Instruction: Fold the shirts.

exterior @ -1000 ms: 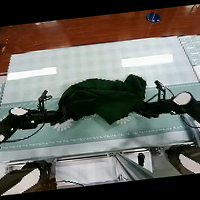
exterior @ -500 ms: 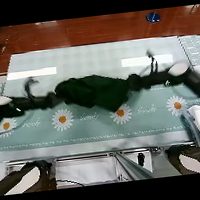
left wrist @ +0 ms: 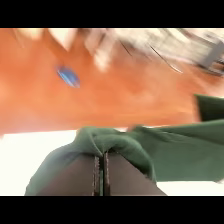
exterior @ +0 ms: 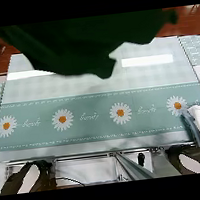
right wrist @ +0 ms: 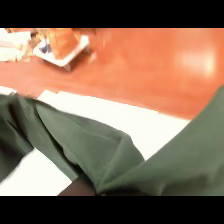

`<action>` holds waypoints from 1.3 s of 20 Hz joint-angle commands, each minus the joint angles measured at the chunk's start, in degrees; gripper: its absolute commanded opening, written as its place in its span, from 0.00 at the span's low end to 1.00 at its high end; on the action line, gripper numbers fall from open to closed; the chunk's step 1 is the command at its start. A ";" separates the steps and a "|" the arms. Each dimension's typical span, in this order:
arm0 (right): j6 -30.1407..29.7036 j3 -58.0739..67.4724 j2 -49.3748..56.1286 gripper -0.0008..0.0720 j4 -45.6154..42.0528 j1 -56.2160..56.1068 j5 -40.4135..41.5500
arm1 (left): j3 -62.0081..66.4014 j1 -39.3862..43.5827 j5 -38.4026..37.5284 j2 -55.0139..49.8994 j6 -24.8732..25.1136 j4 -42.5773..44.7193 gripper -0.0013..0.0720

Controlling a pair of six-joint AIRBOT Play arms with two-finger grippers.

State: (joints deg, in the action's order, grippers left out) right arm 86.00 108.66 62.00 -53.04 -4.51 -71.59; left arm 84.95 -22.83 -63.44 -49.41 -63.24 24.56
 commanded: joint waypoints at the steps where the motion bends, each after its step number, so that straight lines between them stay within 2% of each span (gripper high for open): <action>1: 0.35 7.67 -7.19 0.04 -3.91 0.11 -10.47 | 11.23 -3.21 1.79 7.50 -3.63 11.45 0.04; 4: 2.36 7.10 -13.66 0.04 -13.11 0.11 -19.17 | 12.35 -1.66 2.32 13.99 -6.01 22.99 0.04; 8: 5.95 -4.81 -21.81 0.04 -20.17 0.11 -27.19 | 11.15 8.94 -0.59 18.27 -10.95 41.18 0.04; 10: 7.98 -17.46 -26.56 0.04 -19.78 0.11 -27.12 | 7.91 14.60 -1.95 18.36 -12.59 44.72 0.04; 12: 9.73 -32.28 -30.93 0.04 -18.64 0.11 -25.38 | 1.86 18.49 -1.99 17.68 -13.16 44.39 0.04; 16: 10.34 -57.88 -33.97 0.04 -14.97 0.11 -14.29 | -12.76 21.09 -1.44 12.50 -13.40 43.36 0.04; 18: 9.70 -65.24 -30.99 0.04 -14.99 0.11 -6.97 | -18.21 21.07 0.66 7.08 -13.40 43.39 0.04; 20: 7.69 -67.43 -24.30 0.04 -14.82 0.11 -1.18 | -20.33 21.09 3.45 -0.17 -13.35 43.15 0.04; 23: 5.44 -64.72 -10.21 0.04 -14.71 0.17 8.13 | -20.31 21.09 9.07 -10.19 -13.38 41.62 0.04; 26: 4.81 -56.35 6.05 0.04 -13.11 0.17 12.37 | -20.31 21.09 11.87 -18.25 -13.35 35.43 0.04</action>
State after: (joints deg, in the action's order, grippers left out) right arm 92.09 47.92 55.13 -67.48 -4.38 -66.15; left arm 65.41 -1.85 -55.11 -60.03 -76.58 64.97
